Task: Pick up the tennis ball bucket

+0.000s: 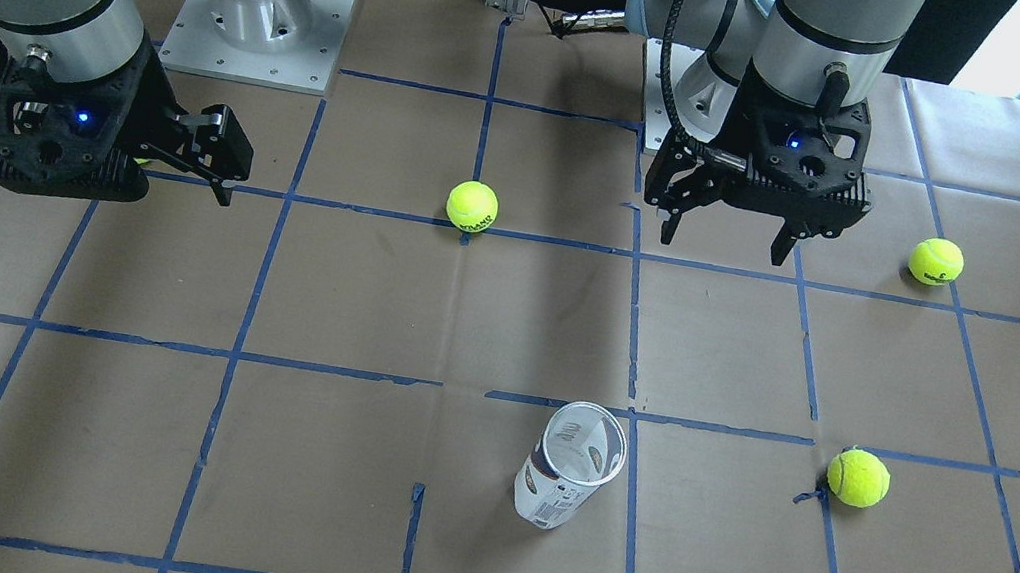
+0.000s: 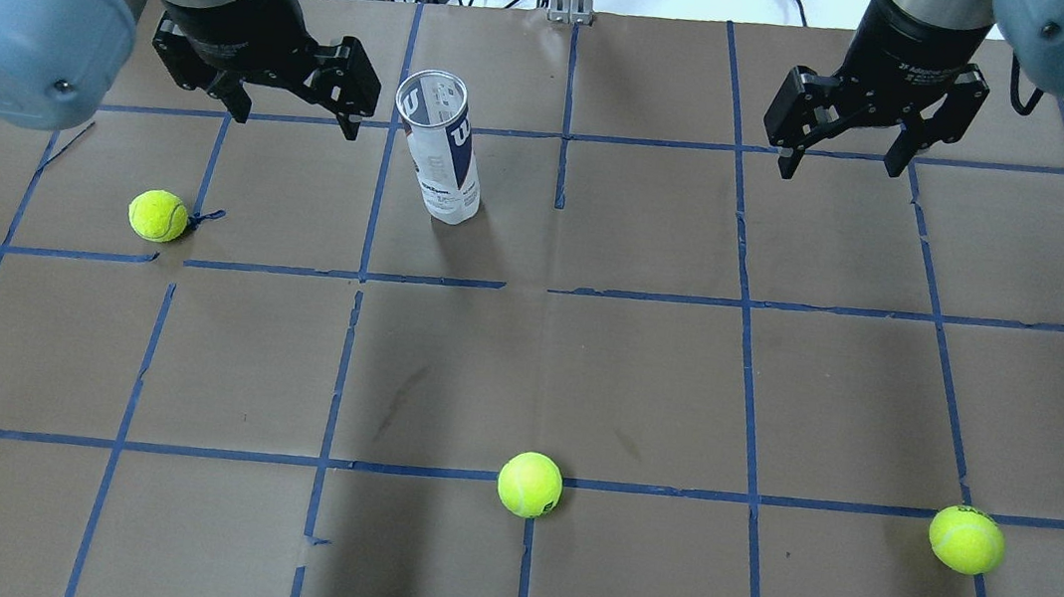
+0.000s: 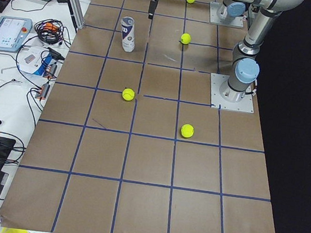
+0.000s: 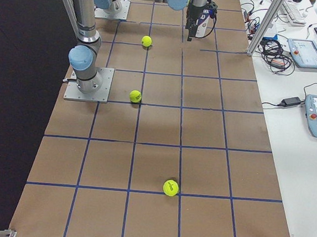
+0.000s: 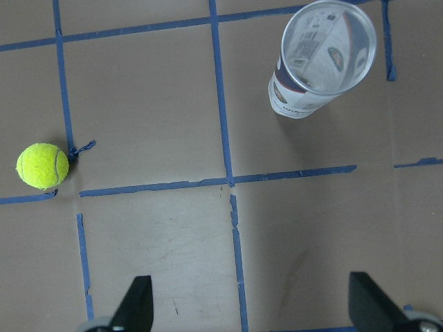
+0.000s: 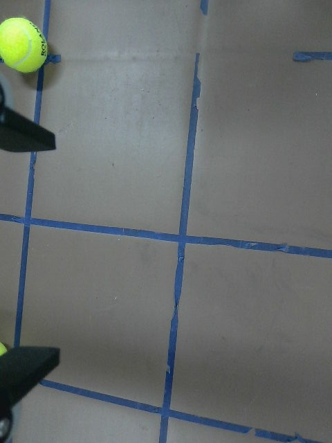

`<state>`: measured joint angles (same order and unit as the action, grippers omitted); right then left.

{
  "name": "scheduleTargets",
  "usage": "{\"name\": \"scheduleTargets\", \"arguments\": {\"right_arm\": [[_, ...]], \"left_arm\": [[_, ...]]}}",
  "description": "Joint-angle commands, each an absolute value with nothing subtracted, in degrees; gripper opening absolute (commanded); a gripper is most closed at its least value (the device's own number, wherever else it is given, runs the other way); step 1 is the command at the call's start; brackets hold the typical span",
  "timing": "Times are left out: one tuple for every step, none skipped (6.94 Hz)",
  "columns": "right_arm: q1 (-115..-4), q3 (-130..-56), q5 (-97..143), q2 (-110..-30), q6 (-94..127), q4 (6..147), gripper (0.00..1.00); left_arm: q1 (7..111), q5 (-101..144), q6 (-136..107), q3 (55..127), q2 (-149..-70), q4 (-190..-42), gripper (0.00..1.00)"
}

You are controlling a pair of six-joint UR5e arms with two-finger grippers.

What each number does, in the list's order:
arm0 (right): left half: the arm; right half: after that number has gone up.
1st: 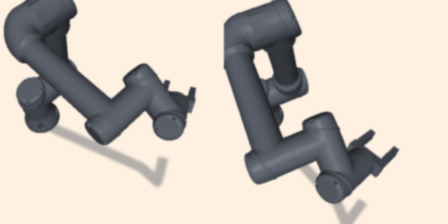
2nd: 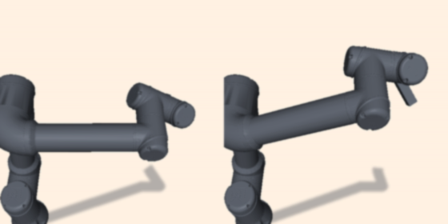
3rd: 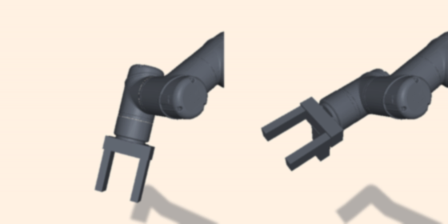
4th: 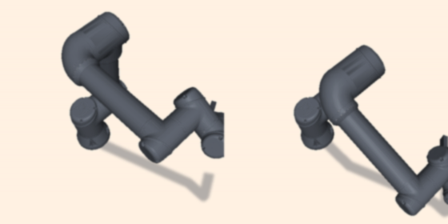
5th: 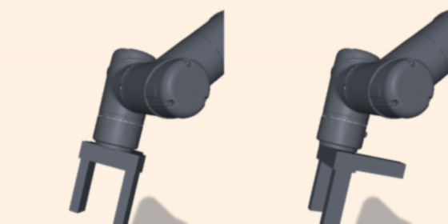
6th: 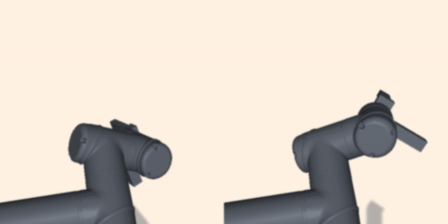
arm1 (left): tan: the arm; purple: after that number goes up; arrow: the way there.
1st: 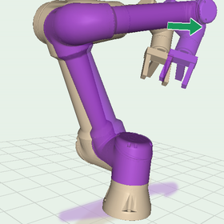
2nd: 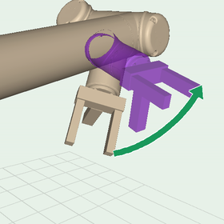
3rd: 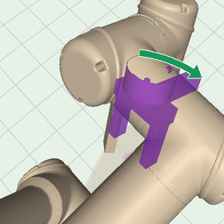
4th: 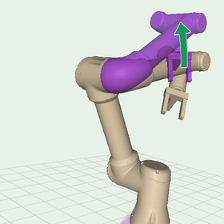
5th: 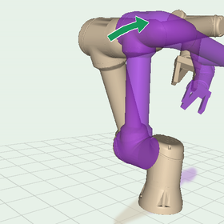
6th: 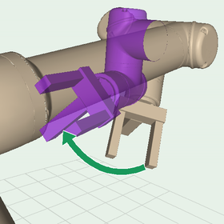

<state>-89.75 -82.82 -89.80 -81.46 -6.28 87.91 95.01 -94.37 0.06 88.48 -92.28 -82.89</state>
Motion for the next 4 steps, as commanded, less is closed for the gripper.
{"name": "scheduleTargets", "arguments": {"right_arm": [[-89.91, -82.36, -89.74, -81.56, -5.72, 87.89, 1.00], [-89.91, -82.61, -89.74, -81.56, -6.06, 87.89, 1.00], [-89.91, -82.44, -89.74, -81.56, -6.06, 87.89, 1.00], [-89.91, -82.35, -89.74, -81.56, -5.98, 87.89, 1.00]], "left_arm": [[94.75, -94.57, -0.52, 87.72, -92.37, -86.10, 1.00], [94.83, -94.66, -0.53, 87.37, -92.37, -88.31, 1.00], [94.75, -94.57, -0.53, 87.36, -92.55, -88.42, 1.00], [94.75, -94.57, -0.53, 87.36, -92.55, -88.33, 1.00]]}}
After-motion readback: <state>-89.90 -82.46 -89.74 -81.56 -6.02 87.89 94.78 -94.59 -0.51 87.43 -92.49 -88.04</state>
